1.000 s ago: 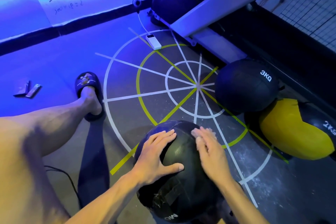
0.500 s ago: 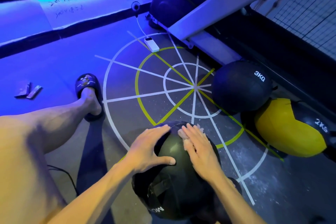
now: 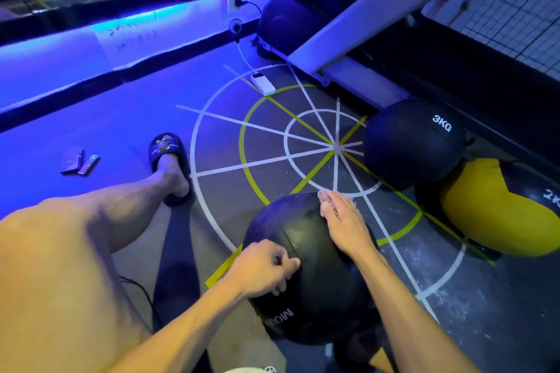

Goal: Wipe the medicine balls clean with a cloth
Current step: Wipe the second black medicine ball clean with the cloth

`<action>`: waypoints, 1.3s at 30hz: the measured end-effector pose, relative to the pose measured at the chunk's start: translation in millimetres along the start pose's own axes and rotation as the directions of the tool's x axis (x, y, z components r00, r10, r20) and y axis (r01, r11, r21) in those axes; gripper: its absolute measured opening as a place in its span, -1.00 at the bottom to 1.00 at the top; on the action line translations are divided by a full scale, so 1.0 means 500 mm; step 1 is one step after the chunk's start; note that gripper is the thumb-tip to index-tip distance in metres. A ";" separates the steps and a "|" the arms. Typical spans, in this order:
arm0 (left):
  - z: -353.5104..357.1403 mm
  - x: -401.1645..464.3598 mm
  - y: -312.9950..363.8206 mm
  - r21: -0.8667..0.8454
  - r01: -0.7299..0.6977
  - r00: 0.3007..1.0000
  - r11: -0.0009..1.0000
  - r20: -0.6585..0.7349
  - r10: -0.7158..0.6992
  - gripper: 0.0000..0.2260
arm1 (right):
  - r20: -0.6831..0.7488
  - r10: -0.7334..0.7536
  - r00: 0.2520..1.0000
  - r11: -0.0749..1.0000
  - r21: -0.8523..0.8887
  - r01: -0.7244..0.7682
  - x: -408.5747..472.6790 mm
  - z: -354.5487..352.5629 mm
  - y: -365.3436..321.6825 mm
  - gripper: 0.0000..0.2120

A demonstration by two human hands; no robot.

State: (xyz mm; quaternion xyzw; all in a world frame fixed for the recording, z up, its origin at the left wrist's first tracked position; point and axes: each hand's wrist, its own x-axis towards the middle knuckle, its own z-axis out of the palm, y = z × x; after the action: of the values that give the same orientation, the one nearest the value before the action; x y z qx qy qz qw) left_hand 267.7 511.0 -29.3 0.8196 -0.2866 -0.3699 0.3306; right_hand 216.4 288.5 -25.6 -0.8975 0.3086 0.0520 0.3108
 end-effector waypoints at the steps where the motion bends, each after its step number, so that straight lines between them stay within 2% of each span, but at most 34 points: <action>1: -0.012 0.000 -0.007 0.142 0.032 0.999 0.989 -0.040 -0.027 -0.50 | 0.008 0.001 1.000 1.000 0.015 -0.001 -0.002 -0.001 -0.002 -0.47; 3: -0.024 0.000 -0.022 0.380 0.094 0.996 0.920 -0.039 -0.085 -0.27 | -0.005 0.003 1.000 0.999 0.032 -0.003 -0.005 -0.005 -0.003 -0.53; 5: -0.020 0.002 -0.036 0.399 0.102 0.994 0.911 0.001 -0.112 -0.15 | -0.032 0.003 0.999 0.999 0.038 -0.002 -0.006 -0.012 -0.012 -0.62; 7: -0.009 0.001 -0.045 0.290 0.085 0.996 0.953 0.007 -0.091 -0.19 | -0.046 0.003 0.999 0.999 0.037 -0.001 -0.006 -0.014 -0.016 -0.62; 9: 0.001 0.005 -0.050 0.192 0.062 0.997 0.979 0.035 -0.070 -0.34 | -0.053 0.016 0.998 0.998 0.055 -0.013 0.000 -0.012 -0.003 -0.59; 11: 0.007 0.000 -0.040 0.192 0.038 0.998 0.981 0.037 -0.046 -0.44 | -0.060 0.020 0.998 0.998 0.056 -0.016 0.005 -0.011 0.018 -0.56; 15: 0.029 -0.009 -0.010 0.305 0.019 0.998 0.952 -0.061 0.000 -0.27 | -0.069 0.043 0.997 0.997 0.062 -0.039 0.011 -0.015 0.053 -0.55; 16: 0.034 -0.009 -0.006 0.279 0.005 0.998 0.960 -0.056 0.011 -0.27 | -0.073 0.051 0.996 0.997 0.067 -0.046 0.010 -0.018 0.057 -0.54; 19: 0.046 -0.011 0.015 0.036 -0.013 1.000 0.999 0.003 0.013 -0.42 | -0.077 0.054 0.996 0.993 0.105 -0.046 0.015 -0.027 0.067 -0.59; 20: 0.049 -0.008 0.021 0.061 -0.024 0.999 0.998 -0.022 0.025 -0.46 | -0.068 0.056 0.996 0.991 0.122 -0.047 0.018 -0.031 0.066 -0.60; 23: 0.052 -0.010 0.023 0.321 -0.002 0.980 0.947 -0.189 0.067 -0.49 | -0.041 0.060 0.997 0.989 0.141 -0.054 0.032 -0.034 0.056 -0.61; 24: 0.054 -0.011 0.018 0.336 -0.014 0.972 0.942 -0.216 0.092 -0.50 | -0.038 0.063 0.997 0.989 0.133 -0.058 0.043 -0.032 0.054 -0.60; 29: 0.052 -0.021 -0.016 0.259 -0.126 0.944 0.958 -0.267 0.196 -0.63 | -0.015 0.086 0.996 0.990 0.113 -0.084 0.084 -0.017 0.050 -0.55; 32: 0.040 -0.011 -0.008 0.214 -0.192 0.949 0.958 -0.207 0.237 -0.74 | -0.015 0.086 0.996 0.994 0.076 -0.085 0.094 -0.009 0.050 -0.53; 35: 0.039 -0.009 0.008 0.151 -0.151 0.976 0.977 -0.134 0.171 -0.68 | -0.016 0.084 0.996 0.994 0.070 -0.083 0.097 -0.006 0.053 -0.53; 37: 0.046 -0.009 0.022 0.233 -0.072 0.986 0.970 -0.130 0.105 -0.54 | -0.025 0.090 0.996 0.993 0.079 -0.087 0.096 -0.005 0.051 -0.53; 39: 0.057 -0.005 0.039 0.378 -0.042 0.977 0.925 -0.178 0.117 -0.51 | -0.035 0.096 0.995 0.991 0.095 -0.092 0.095 -0.007 0.049 -0.54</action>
State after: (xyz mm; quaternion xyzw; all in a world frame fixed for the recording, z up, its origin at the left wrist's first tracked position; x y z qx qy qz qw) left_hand 239.0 491.2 -28.0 0.8875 -0.3507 -0.2119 0.2107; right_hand 240.0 246.5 -49.5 -0.8673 0.3586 0.0345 0.3435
